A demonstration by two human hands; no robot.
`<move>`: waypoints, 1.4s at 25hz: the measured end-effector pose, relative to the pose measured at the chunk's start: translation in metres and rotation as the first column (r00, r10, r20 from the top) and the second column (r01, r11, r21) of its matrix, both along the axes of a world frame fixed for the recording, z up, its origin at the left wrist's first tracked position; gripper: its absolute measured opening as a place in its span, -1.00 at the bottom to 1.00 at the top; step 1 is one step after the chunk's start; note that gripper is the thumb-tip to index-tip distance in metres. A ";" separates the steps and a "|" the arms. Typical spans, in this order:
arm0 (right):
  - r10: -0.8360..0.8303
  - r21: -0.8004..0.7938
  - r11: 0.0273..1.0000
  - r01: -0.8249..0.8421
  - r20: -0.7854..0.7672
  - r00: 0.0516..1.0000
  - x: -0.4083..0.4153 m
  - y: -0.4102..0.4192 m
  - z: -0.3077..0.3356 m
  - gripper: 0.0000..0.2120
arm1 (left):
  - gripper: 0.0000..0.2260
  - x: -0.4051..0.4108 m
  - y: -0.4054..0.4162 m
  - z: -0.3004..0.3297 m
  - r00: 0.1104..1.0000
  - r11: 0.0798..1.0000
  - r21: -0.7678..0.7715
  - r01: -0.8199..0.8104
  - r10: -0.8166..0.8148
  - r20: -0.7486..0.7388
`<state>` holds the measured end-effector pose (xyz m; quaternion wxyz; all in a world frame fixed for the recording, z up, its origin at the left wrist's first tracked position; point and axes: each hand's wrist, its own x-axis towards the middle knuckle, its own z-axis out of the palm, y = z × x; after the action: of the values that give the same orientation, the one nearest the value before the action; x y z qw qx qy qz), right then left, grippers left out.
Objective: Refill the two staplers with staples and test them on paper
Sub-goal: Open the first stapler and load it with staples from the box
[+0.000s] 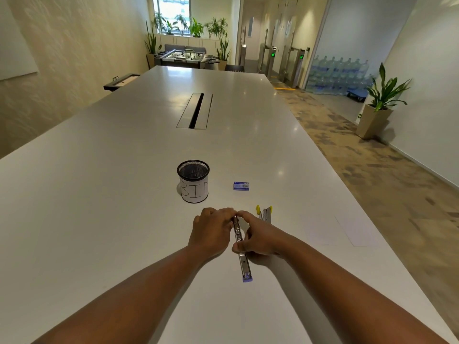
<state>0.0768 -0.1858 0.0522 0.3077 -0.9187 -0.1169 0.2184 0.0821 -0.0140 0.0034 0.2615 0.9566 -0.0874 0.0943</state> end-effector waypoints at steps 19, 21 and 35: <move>0.031 0.008 0.999 -0.032 0.044 0.999 0.004 -0.002 -0.013 -0.13 | -0.63 0.002 0.001 -0.001 0.997 1.000 -0.005 -0.009 0.009 -0.071; 0.038 0.013 0.999 -0.039 0.069 0.997 0.004 -0.001 -0.015 -0.14 | -0.63 0.002 0.000 0.000 0.998 0.999 -0.021 -0.024 0.023 -0.063; 0.017 0.092 0.995 -0.030 0.138 0.990 -0.010 -0.001 -0.011 -0.53 | -0.63 0.004 0.000 -0.006 0.997 1.000 0.001 -0.025 0.025 -0.068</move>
<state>0.0671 -0.1864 0.0413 0.3393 -0.9145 -0.1588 0.1526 0.0859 -0.0143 -0.0023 0.2632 0.9603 -0.0665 0.0648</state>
